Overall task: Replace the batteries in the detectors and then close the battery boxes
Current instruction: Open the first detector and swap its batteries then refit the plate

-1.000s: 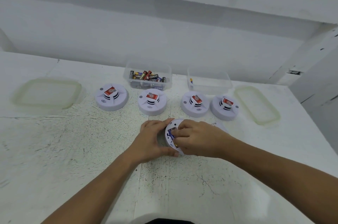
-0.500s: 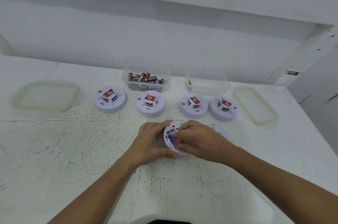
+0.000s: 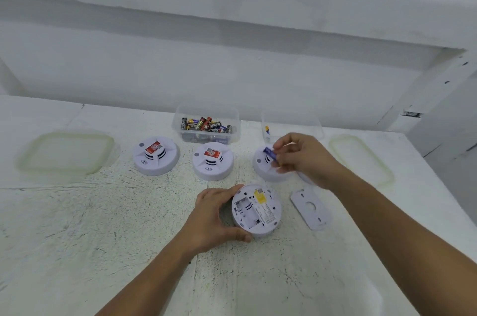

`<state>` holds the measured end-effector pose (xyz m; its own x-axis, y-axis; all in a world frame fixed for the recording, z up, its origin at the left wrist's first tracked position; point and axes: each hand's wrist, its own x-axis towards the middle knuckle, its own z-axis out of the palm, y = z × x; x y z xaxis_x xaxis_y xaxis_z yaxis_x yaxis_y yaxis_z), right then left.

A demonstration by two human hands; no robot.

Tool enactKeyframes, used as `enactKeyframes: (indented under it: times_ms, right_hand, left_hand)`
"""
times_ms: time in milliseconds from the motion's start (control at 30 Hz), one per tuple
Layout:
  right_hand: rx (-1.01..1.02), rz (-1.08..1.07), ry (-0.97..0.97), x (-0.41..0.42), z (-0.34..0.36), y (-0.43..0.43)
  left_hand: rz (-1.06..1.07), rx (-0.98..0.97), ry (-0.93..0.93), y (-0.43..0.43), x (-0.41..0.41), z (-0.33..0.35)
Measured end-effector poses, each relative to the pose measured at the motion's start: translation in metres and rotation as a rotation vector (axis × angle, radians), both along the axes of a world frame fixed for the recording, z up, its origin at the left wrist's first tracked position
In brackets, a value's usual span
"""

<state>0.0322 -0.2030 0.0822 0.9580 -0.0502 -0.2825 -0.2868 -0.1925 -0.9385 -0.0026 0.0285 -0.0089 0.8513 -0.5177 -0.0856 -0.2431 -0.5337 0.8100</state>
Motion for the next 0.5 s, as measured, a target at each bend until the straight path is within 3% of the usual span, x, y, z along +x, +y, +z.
enactKeyframes:
  times_ms: [67,200,367,500]
  right_hand:
    - [-0.063,-0.075,-0.073,0.020,0.006,-0.009]
    - [-0.485,-0.198,-0.163,0.065,0.012,-0.021]
    - [-0.827,-0.081,-0.056,0.111,-0.015,-0.024]
    - [-0.931,-0.032,0.024,0.132,-0.035,-0.020]
  left_hand:
    - [-0.009,-0.007,0.007,0.000,-0.001,0.001]
    - [-0.002,-0.003,0.004,0.000,0.000,-0.001]
    - [0.013,-0.014,0.001,0.000,0.001,-0.002]
    - [0.013,-0.014,0.002,0.000,0.000,0.000]
